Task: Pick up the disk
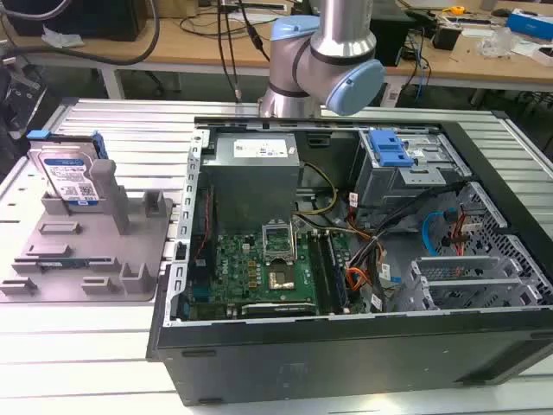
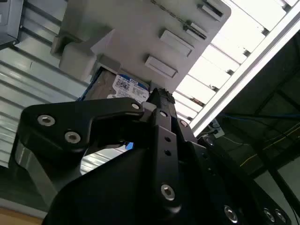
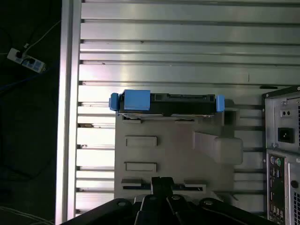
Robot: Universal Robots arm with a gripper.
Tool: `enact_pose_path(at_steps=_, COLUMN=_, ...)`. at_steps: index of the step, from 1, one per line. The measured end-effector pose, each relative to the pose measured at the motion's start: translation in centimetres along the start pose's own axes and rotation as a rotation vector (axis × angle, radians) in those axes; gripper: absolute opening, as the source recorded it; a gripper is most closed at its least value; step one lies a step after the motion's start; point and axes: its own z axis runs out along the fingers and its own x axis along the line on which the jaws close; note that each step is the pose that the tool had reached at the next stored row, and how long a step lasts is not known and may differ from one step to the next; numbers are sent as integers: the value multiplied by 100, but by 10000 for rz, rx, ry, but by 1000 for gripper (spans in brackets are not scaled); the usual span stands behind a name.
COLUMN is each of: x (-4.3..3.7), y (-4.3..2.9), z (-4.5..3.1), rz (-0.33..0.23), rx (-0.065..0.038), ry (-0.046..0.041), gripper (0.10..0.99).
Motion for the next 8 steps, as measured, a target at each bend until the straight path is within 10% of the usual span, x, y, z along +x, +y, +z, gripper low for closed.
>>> enact_pose_path(at_steps=8, x=0, y=0, z=0, rz=0, rx=0, ry=0, gripper=106)
